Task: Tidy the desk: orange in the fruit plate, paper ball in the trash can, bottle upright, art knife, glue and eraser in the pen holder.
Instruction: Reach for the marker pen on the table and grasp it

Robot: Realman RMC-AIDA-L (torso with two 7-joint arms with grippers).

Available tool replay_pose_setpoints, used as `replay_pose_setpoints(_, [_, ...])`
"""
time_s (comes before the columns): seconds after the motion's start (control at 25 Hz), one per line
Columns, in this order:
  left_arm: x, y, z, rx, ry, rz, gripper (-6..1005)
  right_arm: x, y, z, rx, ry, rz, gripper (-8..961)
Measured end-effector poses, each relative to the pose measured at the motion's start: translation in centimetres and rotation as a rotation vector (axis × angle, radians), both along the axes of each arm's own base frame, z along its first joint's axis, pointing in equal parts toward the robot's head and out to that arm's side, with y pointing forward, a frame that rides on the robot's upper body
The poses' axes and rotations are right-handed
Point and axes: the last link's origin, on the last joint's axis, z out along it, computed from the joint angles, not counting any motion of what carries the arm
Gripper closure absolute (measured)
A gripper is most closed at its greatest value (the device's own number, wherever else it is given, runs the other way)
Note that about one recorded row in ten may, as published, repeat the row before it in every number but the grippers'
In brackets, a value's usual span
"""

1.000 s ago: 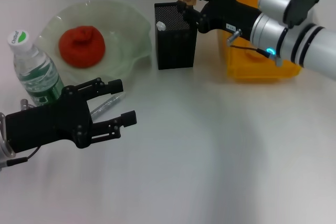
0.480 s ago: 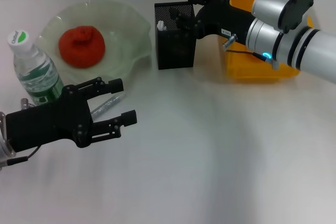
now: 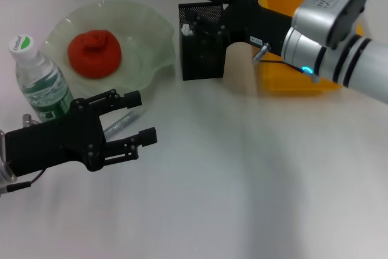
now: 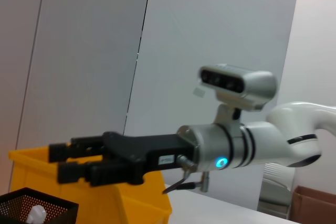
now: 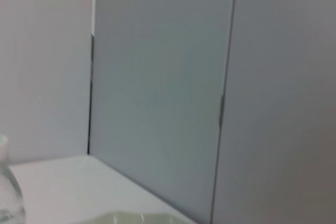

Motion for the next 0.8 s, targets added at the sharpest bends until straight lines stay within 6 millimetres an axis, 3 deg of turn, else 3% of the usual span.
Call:
replay_pose_setpoints(0.12, [-0.1,-0.1,0.1,0.000,0.000,0.003,221,-0.5,-0.7,0.4,0.010,0.022,0.020,385])
replay_pose_setpoints(0.32, [-0.2,-0.2,0.4,0.012,-0.015,0.010,221,-0.8,-3.5,0.5,-0.046,0.105,0.069,385])
replay_pose_setpoints(0.4, [-0.2,-0.3,0.6,0.022,-0.028,0.010,222,-0.8,-5.2,0.8,-0.146,0.201,0.093,385])
replay_pose_setpoints(0.52, [-0.1,-0.3,0.9,0.029,-0.040,0.006,222,-0.6,-6.0,1.2,-0.226,0.244,0.108,386])
replay_pose_setpoints(0.8, [-0.4,-0.4,1.4,0.057,-0.055,0.018,223,1.1,-9.4,2.9,-0.494,0.201,0.213,386])
